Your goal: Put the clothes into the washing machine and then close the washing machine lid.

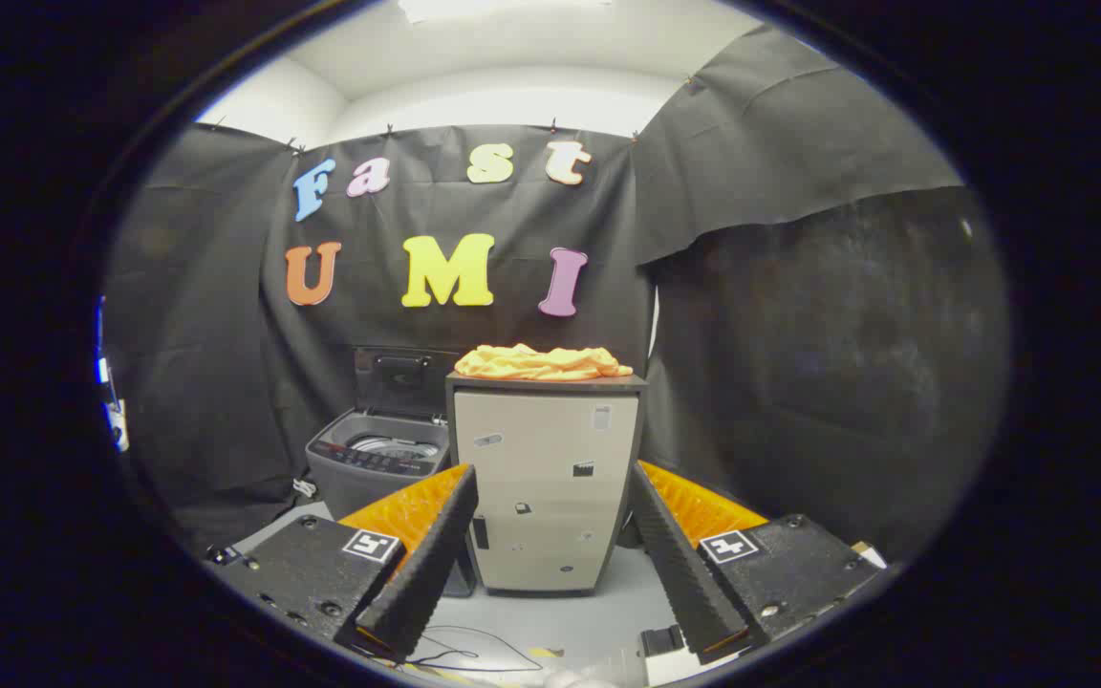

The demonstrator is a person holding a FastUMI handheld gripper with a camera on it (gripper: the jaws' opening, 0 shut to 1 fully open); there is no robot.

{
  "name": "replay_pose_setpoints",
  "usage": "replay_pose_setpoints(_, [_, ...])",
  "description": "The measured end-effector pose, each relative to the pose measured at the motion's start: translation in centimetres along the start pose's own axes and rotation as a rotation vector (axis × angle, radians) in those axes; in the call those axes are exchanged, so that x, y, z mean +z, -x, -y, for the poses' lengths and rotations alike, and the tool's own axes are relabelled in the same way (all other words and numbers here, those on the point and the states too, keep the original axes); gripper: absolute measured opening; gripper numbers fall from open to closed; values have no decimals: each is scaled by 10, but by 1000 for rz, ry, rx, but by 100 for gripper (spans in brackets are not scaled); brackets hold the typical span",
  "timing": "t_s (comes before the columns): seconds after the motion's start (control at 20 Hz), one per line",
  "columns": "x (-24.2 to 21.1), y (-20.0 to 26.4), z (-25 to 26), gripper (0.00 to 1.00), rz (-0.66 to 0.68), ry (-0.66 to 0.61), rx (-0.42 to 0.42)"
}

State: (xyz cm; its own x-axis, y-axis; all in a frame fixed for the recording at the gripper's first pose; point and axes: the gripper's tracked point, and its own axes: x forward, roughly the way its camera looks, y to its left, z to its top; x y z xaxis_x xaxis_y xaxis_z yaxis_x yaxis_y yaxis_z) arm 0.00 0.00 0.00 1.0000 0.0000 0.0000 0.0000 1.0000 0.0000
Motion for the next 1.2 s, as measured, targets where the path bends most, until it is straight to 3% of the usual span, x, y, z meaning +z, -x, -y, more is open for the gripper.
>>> replay_pose_setpoints(0.85, [9,7,-7,99,13,16,3])
replay_pose_setpoints(1.2, [42,-13,-2,99,7,11,-15])
